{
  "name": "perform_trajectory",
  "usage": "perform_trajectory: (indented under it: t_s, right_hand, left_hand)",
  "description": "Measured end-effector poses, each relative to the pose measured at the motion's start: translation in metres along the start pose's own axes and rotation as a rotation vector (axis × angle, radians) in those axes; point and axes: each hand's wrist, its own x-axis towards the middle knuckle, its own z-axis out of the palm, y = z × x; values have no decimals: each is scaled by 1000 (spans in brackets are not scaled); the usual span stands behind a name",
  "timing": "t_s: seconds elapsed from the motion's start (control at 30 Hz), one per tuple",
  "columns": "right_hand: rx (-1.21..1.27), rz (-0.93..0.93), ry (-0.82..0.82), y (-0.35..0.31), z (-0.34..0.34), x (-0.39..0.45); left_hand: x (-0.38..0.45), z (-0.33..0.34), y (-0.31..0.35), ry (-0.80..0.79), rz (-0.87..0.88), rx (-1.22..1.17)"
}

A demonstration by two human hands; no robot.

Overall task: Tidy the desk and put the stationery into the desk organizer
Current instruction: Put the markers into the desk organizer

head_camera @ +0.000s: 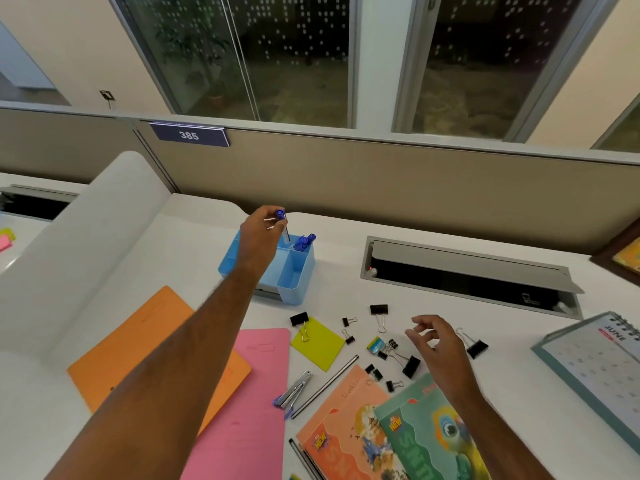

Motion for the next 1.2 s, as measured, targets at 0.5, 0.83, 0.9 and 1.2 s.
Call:
perform_trajectory:
  t_s: [0.5,0.83,0.9,1.2]
  right_hand:
    - [66,25,38,7,-9,-13]
    - [70,51,59,6,-29,-44]
    - [70,60,64,8,-33,-52]
    - [-8,139,43,36,-45,-93]
  left_hand:
    - [-29,26,-13,-90,-23,198]
    - [-105,55,19,-154,100,89]
    - [-125,61,18,-186,105,62]
    - [-203,83,5,-279,28,7]
